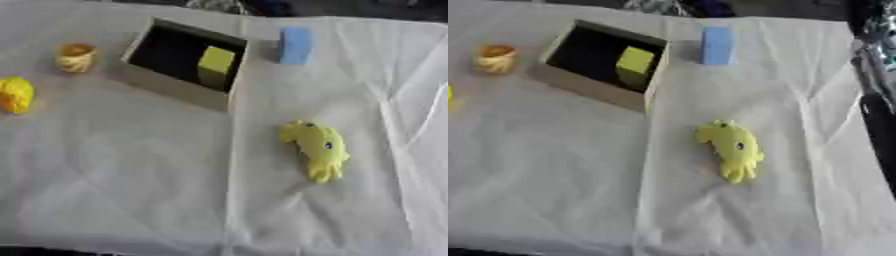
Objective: Pick up objects on the table and place them in the box.
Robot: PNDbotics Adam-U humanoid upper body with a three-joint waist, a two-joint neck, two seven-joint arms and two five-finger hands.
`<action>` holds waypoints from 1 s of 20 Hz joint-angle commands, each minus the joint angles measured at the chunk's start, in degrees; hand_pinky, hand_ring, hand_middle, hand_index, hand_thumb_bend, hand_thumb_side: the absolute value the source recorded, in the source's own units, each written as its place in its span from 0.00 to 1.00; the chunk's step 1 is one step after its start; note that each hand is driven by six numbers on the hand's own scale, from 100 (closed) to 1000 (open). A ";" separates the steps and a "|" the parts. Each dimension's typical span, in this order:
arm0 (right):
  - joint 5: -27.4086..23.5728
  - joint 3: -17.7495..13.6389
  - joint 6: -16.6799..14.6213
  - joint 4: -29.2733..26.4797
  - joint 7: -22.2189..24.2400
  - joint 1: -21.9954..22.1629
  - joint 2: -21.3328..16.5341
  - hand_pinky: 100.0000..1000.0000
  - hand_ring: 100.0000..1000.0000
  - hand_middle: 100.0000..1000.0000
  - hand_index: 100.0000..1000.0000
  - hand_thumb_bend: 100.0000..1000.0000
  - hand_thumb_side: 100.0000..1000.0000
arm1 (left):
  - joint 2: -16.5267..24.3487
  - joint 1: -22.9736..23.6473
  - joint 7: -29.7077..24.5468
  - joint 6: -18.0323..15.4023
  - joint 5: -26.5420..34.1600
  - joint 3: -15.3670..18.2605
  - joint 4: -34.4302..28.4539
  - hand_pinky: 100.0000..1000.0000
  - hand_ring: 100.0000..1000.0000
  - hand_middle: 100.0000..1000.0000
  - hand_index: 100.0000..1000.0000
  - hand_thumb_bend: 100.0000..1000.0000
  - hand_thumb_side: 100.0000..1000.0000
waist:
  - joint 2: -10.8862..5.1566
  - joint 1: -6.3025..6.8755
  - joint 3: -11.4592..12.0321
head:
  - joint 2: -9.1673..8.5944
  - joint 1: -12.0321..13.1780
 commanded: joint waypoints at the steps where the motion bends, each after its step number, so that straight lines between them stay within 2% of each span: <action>1: -0.04 -0.31 0.11 -0.92 -0.10 -1.06 -1.95 0.74 0.74 0.61 0.79 0.00 0.74 | 1.83 -0.67 0.16 -0.06 0.32 0.07 -1.13 0.76 0.81 0.74 0.84 0.00 0.55 | 0.04 0.53 0.03 | 0.21 -0.10; 7: 1.51 0.22 0.94 -0.11 0.03 -3.23 -2.82 0.74 0.75 0.62 0.80 0.00 0.72 | 1.90 -0.64 0.14 0.04 0.32 -0.02 -1.13 0.76 0.81 0.74 0.84 0.00 0.56 | 0.02 0.35 0.16 | 0.21 -0.66; 12: 7.51 1.98 3.59 3.20 1.20 -10.26 -5.30 0.75 0.77 0.64 0.81 0.00 0.68 | 2.09 -0.59 -0.03 0.15 0.36 -0.21 -1.13 0.76 0.81 0.74 0.84 0.00 0.55 | -0.25 0.19 0.56 | 0.21 -1.48; 16: 15.51 4.20 6.03 11.64 3.23 -18.33 -6.72 0.77 0.78 0.67 0.82 0.00 0.66 | 2.07 -0.30 -0.26 0.37 0.48 -0.47 -1.13 0.76 0.82 0.74 0.84 0.00 0.56 | -0.70 -0.22 0.72 | 0.21 -1.96; 20: 24.46 6.39 6.25 23.27 6.00 -25.82 -4.97 0.79 0.81 0.70 0.83 0.00 0.62 | 2.36 -0.06 -0.52 0.56 0.61 -0.73 -1.13 0.76 0.82 0.74 0.84 0.00 0.55 | -1.43 -0.42 1.17 | 0.21 -2.28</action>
